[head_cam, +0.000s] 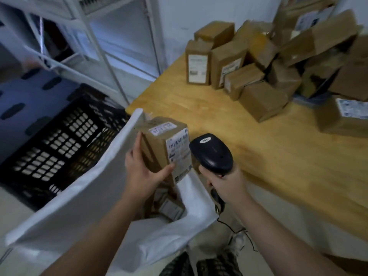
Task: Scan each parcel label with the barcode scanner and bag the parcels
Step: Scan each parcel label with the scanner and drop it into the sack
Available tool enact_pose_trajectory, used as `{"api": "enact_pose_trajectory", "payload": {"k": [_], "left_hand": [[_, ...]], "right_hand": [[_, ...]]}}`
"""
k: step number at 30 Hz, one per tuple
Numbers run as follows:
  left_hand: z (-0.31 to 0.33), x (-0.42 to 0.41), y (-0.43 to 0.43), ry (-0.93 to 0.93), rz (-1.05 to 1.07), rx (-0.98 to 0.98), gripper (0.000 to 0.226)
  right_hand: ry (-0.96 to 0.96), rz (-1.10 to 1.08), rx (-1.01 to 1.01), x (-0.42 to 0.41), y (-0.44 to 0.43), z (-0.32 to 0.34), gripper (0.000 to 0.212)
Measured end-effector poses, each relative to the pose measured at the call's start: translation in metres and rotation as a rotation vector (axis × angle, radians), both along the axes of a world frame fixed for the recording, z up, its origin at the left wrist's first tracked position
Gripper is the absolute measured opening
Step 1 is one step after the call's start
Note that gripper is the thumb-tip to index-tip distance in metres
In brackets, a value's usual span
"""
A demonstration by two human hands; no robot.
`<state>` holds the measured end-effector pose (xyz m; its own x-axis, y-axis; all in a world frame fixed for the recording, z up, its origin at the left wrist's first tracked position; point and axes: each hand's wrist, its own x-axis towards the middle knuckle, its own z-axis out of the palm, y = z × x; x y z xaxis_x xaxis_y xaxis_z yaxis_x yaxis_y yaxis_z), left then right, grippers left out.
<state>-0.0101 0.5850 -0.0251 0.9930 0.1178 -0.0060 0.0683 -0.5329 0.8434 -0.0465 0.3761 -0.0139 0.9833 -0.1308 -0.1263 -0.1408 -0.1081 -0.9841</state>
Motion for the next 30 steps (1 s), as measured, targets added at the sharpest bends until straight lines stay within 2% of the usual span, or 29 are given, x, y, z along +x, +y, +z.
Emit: {"api": "enact_pose_trajectory", "payload": {"k": [3,8,12,16,17,19,21,23,25,28,30], "left_hand": [[-0.048,-0.018,0.031,0.075,-0.013,0.176,0.114],[-0.152,-0.008,0.049,0.394,-0.138,0.566,0.104],[-0.229,0.008,0.055,0.503,-0.189,0.819,0.098],[-0.282,0.023,0.061,0.632,-0.239,0.843,0.102],[-0.293,0.024,0.062,0.657,-0.243,0.863,0.103],[-0.309,0.024,0.066,0.695,-0.223,0.890,0.107],[-0.314,0.025,0.067,0.685,-0.185,0.848,0.106],[-0.303,0.028,0.063,0.631,-0.194,0.803,0.098],[-0.280,0.030,0.051,0.553,-0.220,0.750,0.086],[-0.232,0.025,0.025,0.377,-0.224,0.622,0.073],[-0.194,0.018,0.005,0.243,-0.214,0.517,0.068]], "right_hand": [[0.098,-0.002,-0.002,-0.009,0.026,-0.042,0.031],[0.261,0.038,-0.056,-0.015,0.040,-0.116,0.041],[0.345,0.044,-0.162,-0.017,0.042,-0.169,0.050],[0.378,0.076,-0.312,-0.008,0.049,-0.206,0.049],[0.372,0.094,-0.328,-0.005,0.051,-0.212,0.044],[0.351,0.138,-0.364,0.000,0.055,-0.219,0.019],[0.322,0.139,-0.373,0.003,0.059,-0.223,0.034],[0.325,0.121,-0.409,0.007,0.059,-0.221,0.036],[0.335,0.095,-0.433,0.007,0.056,-0.213,0.024],[0.307,0.008,-0.408,-0.004,0.051,-0.195,0.052],[0.289,-0.095,-0.362,-0.013,0.042,-0.177,0.046]]}}
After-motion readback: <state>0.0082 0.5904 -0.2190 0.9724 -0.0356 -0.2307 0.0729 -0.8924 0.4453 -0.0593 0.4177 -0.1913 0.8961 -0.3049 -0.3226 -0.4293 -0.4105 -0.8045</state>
